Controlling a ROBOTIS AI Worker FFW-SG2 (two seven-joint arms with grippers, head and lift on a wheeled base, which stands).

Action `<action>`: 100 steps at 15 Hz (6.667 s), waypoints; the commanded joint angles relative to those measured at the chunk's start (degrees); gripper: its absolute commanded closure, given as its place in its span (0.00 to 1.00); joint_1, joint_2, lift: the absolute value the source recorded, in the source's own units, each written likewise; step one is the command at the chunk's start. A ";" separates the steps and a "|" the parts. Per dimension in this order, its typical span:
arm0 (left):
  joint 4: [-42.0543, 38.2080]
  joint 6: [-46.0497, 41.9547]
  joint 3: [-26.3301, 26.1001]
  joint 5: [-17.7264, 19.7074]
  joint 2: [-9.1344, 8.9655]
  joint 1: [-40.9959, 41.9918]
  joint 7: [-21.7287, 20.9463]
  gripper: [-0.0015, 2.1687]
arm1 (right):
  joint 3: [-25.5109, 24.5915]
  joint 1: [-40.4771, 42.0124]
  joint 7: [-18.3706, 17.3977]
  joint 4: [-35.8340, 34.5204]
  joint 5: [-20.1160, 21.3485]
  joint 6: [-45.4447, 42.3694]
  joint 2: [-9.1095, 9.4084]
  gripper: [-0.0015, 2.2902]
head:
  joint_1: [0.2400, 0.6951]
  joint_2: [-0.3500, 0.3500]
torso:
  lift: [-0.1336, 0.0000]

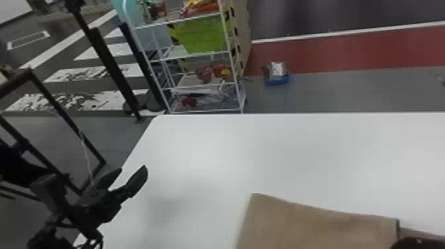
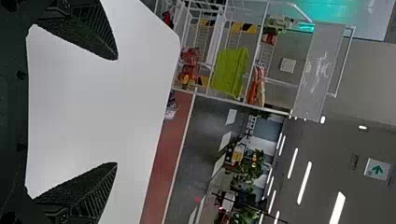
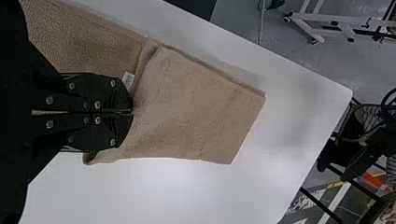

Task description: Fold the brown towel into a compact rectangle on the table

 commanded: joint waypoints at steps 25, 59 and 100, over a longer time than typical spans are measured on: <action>4.03 -3.15 -2.78 -2.19 -0.15 0.44 -0.11 0.04 | -15.93 8.12 0.19 8.82 -3.09 -16.22 0.87 0.56 | 1.00 0.96 | 0.08; 8.16 -5.96 -5.33 -5.00 -0.15 -0.53 1.38 0.04 | -29.29 9.53 0.19 17.87 -8.36 -26.07 -1.59 0.56 | 1.00 0.74 | 0.08; 16.95 -11.23 -0.93 -1.05 -0.15 -1.49 -1.69 0.04 | -29.82 11.11 -5.01 12.51 -29.90 43.89 5.52 0.12 | 1.00 0.75 | 0.08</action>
